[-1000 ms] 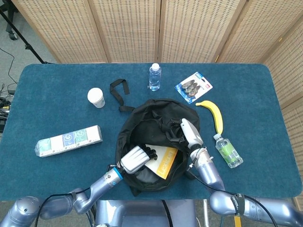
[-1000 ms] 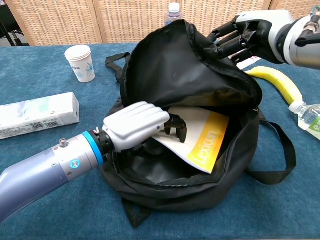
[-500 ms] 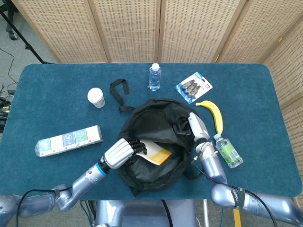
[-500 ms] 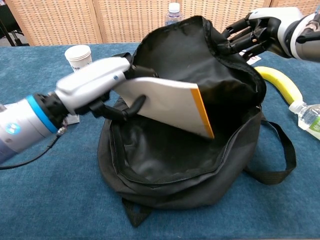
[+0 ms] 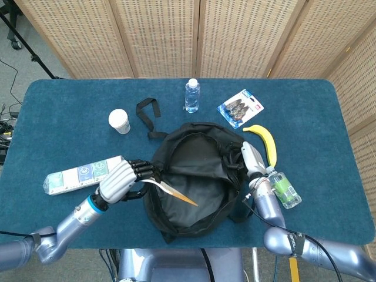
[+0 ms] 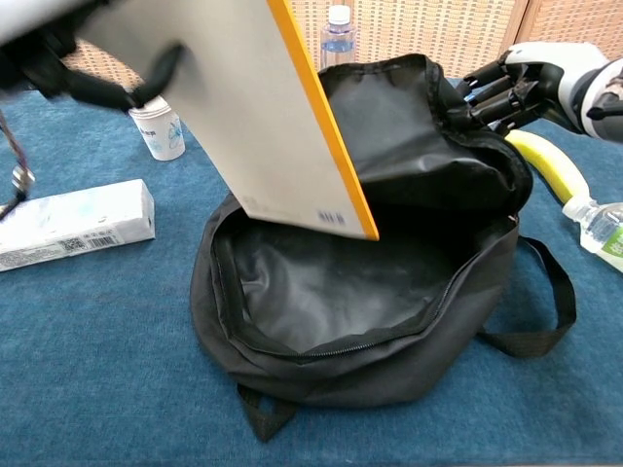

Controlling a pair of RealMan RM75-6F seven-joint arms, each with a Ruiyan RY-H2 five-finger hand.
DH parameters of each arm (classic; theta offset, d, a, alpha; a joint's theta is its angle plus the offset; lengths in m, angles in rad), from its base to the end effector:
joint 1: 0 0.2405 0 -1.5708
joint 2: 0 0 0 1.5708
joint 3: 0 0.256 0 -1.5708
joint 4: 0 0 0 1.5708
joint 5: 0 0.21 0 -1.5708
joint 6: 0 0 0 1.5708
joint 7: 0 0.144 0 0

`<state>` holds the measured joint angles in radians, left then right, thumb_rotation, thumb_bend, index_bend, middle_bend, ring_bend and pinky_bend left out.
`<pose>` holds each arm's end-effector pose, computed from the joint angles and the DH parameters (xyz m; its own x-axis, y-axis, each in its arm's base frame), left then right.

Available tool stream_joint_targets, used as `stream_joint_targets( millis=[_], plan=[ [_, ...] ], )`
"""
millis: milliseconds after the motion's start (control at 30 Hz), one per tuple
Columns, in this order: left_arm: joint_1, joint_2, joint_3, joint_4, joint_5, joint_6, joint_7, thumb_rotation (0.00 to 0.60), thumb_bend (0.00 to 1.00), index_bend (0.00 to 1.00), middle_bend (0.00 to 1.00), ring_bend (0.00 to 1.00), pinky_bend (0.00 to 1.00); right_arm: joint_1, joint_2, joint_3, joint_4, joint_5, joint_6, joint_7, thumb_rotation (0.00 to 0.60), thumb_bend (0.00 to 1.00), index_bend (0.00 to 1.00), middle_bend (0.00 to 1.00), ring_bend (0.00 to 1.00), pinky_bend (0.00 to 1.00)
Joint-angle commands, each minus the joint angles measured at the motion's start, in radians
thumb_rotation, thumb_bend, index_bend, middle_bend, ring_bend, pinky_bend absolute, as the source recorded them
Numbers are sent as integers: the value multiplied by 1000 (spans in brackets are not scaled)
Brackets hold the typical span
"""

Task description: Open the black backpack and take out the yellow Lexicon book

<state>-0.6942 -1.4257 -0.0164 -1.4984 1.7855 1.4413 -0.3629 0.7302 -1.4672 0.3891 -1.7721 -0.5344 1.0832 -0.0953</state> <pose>-0.1178 0.2845 0.0500 0.0270 0.2092 0.9775 0.6492 -0.7473 0.1420 -0.1328 -0.3489 0.0264 -0.3239 -0.2838 0.9025 -0.9427 0.1782 -0.2822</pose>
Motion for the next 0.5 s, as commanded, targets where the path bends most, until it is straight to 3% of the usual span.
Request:
stream_joint_targets(
  millis=[33, 167, 300, 500],
  plan=[
    [21, 101, -39, -54, -2, 69, -33, 600, 708, 777, 496, 437, 550, -7, 1, -6, 2, -4, -3, 5, 600, 561, 719, 634, 499, 576],
    [43, 172, -106, -23, -59, 126, -38, 600, 708, 777, 496, 437, 550, -17, 7, -21, -10, -28, -12, 6, 600, 561, 719, 634, 499, 576],
    [60, 172, -186, 154, -130, 179, 40, 600, 707, 777, 496, 436, 550, -28, 13, -51, -25, -72, -27, 2, 600, 561, 719, 634, 499, 576],
    [68, 89, -173, 420, -181, 130, 18, 600, 691, 777, 496, 437, 550, -42, 12, -93, -38, -126, -66, 11, 600, 561, 719, 634, 499, 576]
  ],
)
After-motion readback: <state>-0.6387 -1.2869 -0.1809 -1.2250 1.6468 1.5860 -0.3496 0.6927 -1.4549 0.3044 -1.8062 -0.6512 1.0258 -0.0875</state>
